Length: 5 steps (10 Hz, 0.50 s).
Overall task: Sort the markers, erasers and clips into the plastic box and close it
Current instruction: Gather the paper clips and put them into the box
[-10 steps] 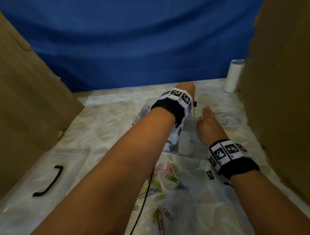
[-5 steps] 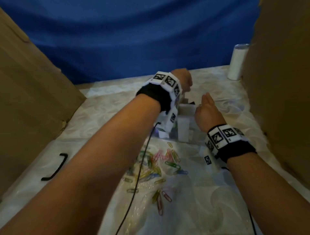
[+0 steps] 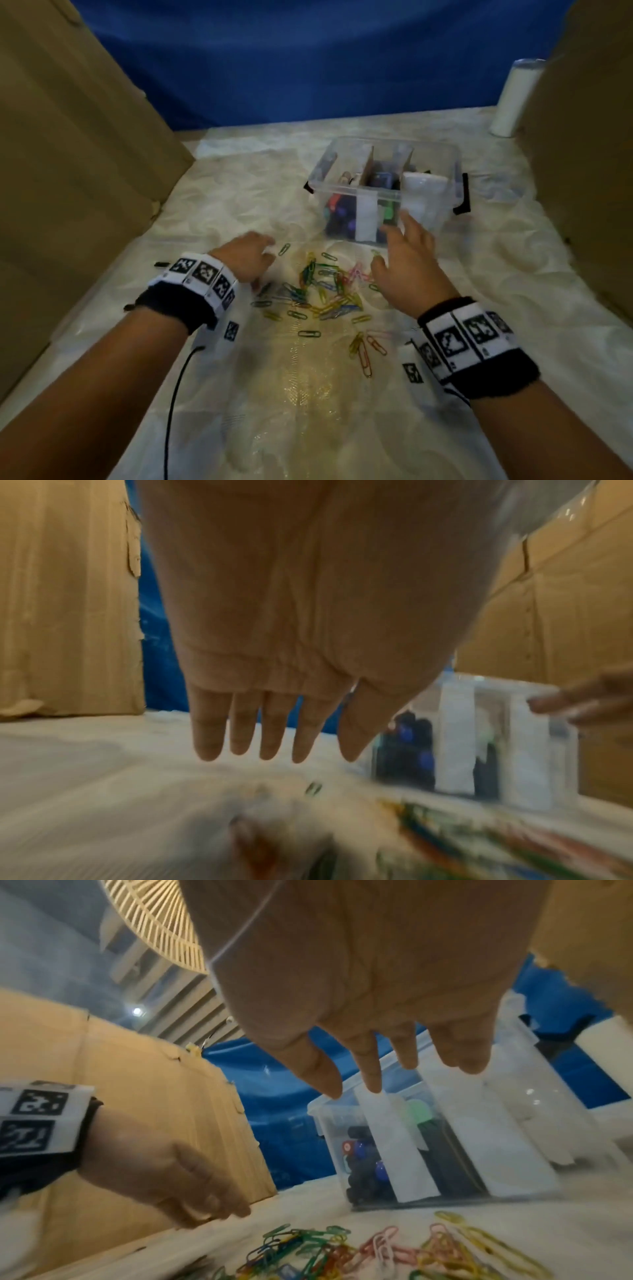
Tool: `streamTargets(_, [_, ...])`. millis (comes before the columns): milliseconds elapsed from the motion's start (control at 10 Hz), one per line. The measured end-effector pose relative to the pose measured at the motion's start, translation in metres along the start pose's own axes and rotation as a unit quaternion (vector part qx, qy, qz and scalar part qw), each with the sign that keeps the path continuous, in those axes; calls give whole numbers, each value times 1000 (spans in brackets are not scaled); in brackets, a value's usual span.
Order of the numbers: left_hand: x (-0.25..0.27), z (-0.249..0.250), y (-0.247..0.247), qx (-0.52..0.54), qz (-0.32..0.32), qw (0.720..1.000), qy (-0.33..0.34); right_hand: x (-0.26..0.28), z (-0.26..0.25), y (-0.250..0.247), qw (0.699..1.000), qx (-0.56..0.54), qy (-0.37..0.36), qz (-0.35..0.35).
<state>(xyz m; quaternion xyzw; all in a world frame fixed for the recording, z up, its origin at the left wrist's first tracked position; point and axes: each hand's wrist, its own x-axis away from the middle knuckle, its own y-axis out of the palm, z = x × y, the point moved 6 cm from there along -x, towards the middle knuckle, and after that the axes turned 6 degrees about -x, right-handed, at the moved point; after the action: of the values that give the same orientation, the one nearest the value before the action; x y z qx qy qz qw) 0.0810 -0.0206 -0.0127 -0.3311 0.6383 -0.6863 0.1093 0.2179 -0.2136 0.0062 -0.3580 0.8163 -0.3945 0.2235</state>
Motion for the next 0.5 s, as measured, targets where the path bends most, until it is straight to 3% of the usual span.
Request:
streamTargets(100, [5,1,34,-13,-48,998,44,-12,-3,18,997,33,24,-63])
streamTargets(200, [1,5,52,-104,-31,990,94,-17,6,48,973,66,117,-190])
streamTargets(300, [34,10,63,39,-52,998,-11,-18,3,74,955,124,126,-240])
streamTargets(400, [40,21,73,73,-74,994,33,-7,-5,98,948,147,99,-263])
streamTargets(500, [21,16,53,68,-77,994,29,6,-20,104,952,121,57,-276])
